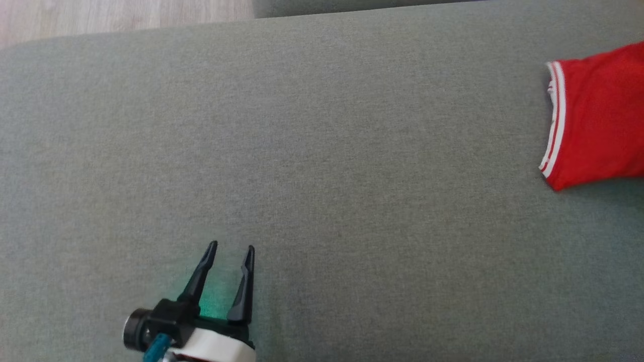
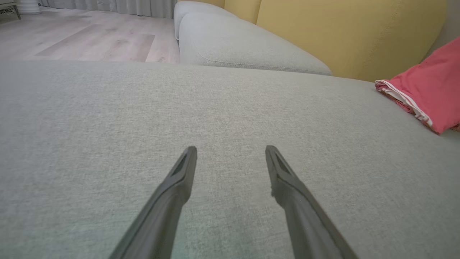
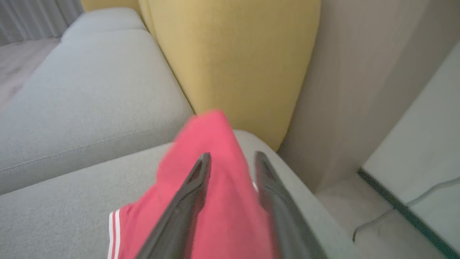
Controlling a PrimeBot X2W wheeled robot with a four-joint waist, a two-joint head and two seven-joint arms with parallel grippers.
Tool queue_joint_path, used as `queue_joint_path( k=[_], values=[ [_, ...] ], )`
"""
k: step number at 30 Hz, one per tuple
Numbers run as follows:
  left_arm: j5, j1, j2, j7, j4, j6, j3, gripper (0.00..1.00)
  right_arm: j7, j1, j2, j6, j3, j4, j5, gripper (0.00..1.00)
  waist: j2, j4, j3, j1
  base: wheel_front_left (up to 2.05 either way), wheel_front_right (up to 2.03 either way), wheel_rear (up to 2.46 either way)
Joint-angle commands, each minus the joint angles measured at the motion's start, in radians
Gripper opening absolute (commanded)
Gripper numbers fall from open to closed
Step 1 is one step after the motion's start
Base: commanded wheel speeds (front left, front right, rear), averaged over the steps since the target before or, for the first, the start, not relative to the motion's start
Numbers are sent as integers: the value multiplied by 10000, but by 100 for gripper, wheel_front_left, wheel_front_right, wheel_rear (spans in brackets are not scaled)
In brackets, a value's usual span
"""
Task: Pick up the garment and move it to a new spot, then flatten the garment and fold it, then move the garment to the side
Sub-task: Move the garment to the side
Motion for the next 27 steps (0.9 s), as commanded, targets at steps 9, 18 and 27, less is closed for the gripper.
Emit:
queue_joint_path(
  k=[9, 18, 27],
  values=[
    [-22, 25, -2, -95, -702, 139, 806, 100, -2070, 482, 839, -7, 648, -2257, -1236, 100, 0, -110, -234, -1, 0, 0, 0],
    [-576, 181, -12, -95, -910, 889, 1192, 100, -2940, 4180, 1716, -7, 2731, -5376, -80, 100, 0, 166, -1058, -1, 0, 0, 0],
    [-423, 492, -13, -95, -533, 1060, 1207, 100, -4393, 7501, 2868, -7, 3368, -5770, 504, 100, 0, 875, -1784, -1, 0, 0, 0]
  ],
)
